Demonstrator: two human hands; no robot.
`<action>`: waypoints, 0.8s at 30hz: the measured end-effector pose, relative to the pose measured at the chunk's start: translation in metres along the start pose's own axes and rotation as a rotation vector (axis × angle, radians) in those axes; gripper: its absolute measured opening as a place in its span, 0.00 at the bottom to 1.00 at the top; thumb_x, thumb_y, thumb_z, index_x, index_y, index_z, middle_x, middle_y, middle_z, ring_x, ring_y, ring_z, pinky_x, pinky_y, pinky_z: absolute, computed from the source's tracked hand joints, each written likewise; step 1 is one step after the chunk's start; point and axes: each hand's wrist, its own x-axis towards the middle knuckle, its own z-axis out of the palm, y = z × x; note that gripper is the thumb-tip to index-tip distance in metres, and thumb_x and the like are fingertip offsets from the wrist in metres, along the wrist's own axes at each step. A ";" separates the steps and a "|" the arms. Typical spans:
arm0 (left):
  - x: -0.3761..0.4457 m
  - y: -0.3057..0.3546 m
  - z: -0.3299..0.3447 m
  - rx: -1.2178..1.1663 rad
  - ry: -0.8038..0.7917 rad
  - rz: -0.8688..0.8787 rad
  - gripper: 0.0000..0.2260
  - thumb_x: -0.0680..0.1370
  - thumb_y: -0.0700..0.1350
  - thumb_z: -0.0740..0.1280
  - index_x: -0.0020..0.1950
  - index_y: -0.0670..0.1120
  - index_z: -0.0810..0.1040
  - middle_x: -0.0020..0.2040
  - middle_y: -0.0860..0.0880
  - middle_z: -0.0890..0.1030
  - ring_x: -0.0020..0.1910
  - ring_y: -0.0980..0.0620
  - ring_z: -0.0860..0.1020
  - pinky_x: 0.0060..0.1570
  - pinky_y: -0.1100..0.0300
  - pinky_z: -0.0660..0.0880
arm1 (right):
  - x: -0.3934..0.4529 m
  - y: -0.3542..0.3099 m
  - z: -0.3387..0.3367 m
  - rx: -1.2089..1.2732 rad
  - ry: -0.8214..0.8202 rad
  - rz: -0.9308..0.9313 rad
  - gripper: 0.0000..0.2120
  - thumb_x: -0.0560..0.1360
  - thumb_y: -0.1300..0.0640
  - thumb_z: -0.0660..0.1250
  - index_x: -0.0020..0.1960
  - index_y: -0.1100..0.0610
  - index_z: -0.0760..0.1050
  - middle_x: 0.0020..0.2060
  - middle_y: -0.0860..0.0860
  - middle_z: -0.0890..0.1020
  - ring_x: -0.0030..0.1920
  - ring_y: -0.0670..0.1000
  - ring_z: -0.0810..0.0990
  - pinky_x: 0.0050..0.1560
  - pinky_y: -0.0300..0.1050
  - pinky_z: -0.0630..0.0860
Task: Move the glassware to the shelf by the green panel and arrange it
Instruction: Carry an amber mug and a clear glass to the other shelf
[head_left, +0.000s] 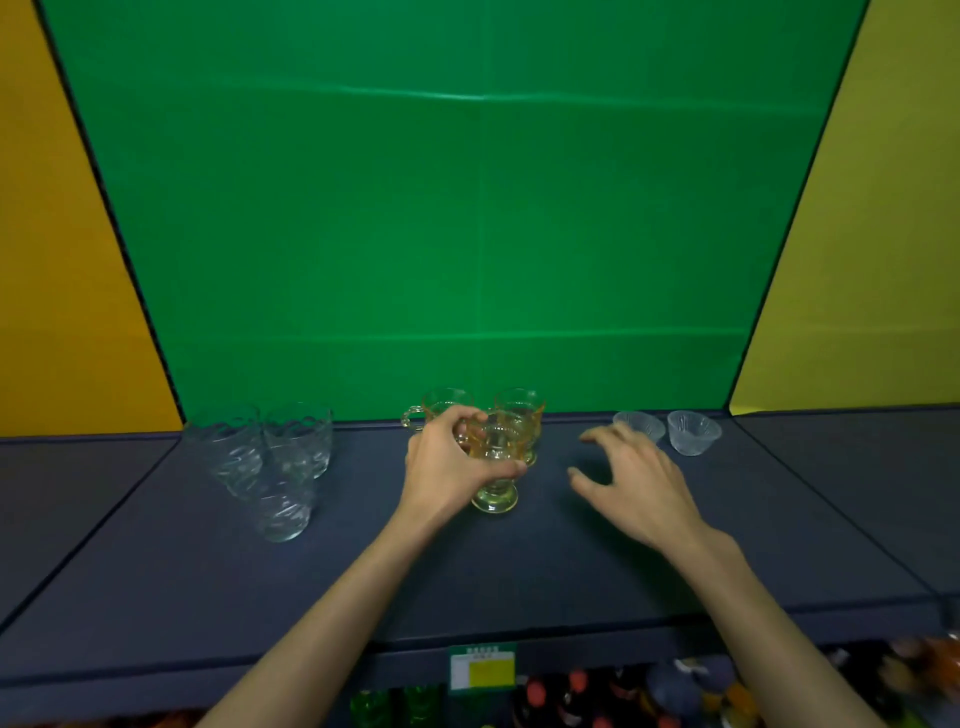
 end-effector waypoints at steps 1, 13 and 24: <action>-0.001 0.000 0.006 0.010 -0.008 -0.009 0.31 0.55 0.58 0.85 0.55 0.55 0.80 0.48 0.59 0.83 0.50 0.57 0.80 0.53 0.60 0.76 | -0.001 0.004 -0.001 0.004 -0.009 0.007 0.24 0.77 0.40 0.64 0.69 0.49 0.71 0.65 0.48 0.74 0.66 0.53 0.73 0.59 0.49 0.71; -0.003 0.004 0.044 0.068 -0.091 -0.047 0.32 0.58 0.55 0.85 0.58 0.51 0.80 0.48 0.59 0.82 0.50 0.59 0.80 0.47 0.73 0.71 | 0.001 0.022 0.002 0.036 -0.053 0.019 0.23 0.77 0.41 0.64 0.69 0.49 0.71 0.66 0.48 0.74 0.66 0.53 0.72 0.62 0.50 0.70; -0.015 0.011 0.019 0.313 -0.120 0.064 0.41 0.62 0.70 0.75 0.71 0.57 0.70 0.65 0.57 0.79 0.64 0.55 0.77 0.62 0.51 0.75 | 0.024 -0.006 -0.015 0.075 0.061 -0.085 0.21 0.80 0.44 0.62 0.69 0.52 0.72 0.64 0.51 0.76 0.64 0.54 0.74 0.60 0.50 0.71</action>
